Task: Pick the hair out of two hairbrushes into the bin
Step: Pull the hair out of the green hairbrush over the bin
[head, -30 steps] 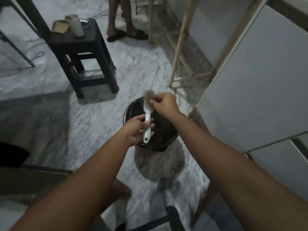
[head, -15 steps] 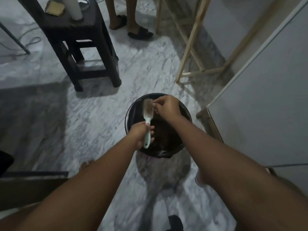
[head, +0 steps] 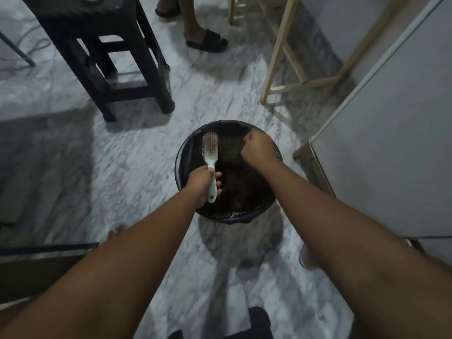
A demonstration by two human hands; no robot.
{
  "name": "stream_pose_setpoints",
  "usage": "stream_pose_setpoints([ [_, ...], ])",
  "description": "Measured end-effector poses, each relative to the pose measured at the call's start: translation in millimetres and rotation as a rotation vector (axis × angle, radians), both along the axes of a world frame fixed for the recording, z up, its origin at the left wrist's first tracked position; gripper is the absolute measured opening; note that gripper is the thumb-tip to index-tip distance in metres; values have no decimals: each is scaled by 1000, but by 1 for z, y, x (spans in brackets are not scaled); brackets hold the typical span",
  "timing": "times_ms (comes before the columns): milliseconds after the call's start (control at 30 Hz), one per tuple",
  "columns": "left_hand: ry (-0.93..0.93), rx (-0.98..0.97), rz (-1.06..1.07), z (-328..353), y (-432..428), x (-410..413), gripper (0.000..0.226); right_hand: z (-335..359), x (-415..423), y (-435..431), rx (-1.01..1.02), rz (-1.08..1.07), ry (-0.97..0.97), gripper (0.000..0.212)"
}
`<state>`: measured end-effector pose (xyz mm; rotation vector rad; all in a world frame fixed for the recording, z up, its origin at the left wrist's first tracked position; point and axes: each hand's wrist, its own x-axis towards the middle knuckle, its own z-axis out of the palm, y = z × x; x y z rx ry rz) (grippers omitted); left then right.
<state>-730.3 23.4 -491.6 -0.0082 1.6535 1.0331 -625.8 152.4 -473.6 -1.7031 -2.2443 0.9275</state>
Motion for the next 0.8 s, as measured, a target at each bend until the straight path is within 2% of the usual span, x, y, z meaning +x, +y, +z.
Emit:
stream_pose_setpoints([
  [67,-2,24,-14,1,-2,3,38,-10,9,-2,-179,105,-361,39],
  [100,-5,32,-23,1,-3,5,37,-13,10,-5,-230,126,-388,48],
  [167,-13,43,-43,3,-4,9,34,-17,8,-10,-270,130,-146,61],
  [233,-21,58,-63,6,-4,12,30,-17,2,-19,-334,59,156,72],
  [267,-23,65,-78,8,-3,13,27,-17,0,-21,-370,18,247,73],
  [333,-27,72,-103,9,-1,14,26,-19,-2,-19,-377,-2,325,56],
  [400,-23,78,-117,9,0,14,28,-18,-3,-15,-291,-33,318,26],
  [467,-8,83,-110,8,0,14,28,-12,-5,-12,-188,-66,324,10],
  [567,-6,64,-51,6,-1,15,25,-6,-8,-11,16,-82,333,11],
  [800,-34,48,-10,6,-7,13,19,2,6,-10,461,-215,589,12],
])
